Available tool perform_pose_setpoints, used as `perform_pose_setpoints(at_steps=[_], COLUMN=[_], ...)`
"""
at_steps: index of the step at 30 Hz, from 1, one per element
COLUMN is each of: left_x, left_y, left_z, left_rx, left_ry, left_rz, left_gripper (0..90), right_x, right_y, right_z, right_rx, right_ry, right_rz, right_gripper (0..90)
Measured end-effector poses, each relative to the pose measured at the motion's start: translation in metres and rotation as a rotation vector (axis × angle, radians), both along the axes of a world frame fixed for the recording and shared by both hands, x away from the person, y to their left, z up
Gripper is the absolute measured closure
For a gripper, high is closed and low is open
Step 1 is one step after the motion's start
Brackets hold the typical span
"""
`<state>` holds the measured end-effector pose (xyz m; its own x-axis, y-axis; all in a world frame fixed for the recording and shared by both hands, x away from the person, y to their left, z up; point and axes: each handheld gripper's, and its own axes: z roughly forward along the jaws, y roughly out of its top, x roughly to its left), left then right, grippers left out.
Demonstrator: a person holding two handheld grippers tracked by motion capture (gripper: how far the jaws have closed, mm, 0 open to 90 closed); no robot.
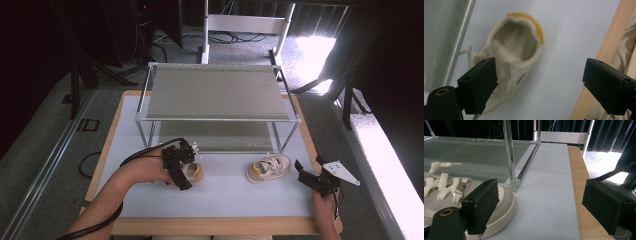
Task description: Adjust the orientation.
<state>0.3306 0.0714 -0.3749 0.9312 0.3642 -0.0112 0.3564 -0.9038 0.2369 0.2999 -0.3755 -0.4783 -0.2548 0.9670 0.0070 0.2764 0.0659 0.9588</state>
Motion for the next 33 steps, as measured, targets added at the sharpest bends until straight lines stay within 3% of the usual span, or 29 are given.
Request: perform_pose_setpoints(at_steps=[4, 12, 15, 25, 29, 33], left_x=[0.002, 0.016, 0.022, 0.034, 0.035, 0.035], left_y=[-0.014, -0.029, -0.033, -0.04, -0.045, -0.048], left_z=[-0.003, -0.017, -0.02, -0.026, -0.035, -0.039], left_rx=[0.011, 0.049, 0.052, 0.055, 0.081, 0.125], left_ry=[0.008, 0.057, 0.046, 0.106, 0.129, 0.129], left_rz=[0.001, 0.088, 0.128, 0.209, 0.214, 0.162], left_gripper=[14.2, 21.7, 25.4, 42.5, 49.7, 59.8], right_x=[0.0, 0.0, 0.0, 0.0, 0.0, 0.0], right_y=[0.0, -0.001, -0.001, 0.0, 0.0, -0.001], right_z=[0.0, 0.0, 0.0, 0.0, 0.0, 0.0], right_rx=[0.002, 0.004, 0.004, 0.004, 0.001, 0.005], right_ry=[0.0, 0.0, 0.001, 0.003, 0.004, 0.003], right_rz=[0.001, 0.002, 0.003, 0.004, 0.004, 0.004], right_gripper=[13.2, 13.2, 13.2, 13.2, 13.3, 13.3])
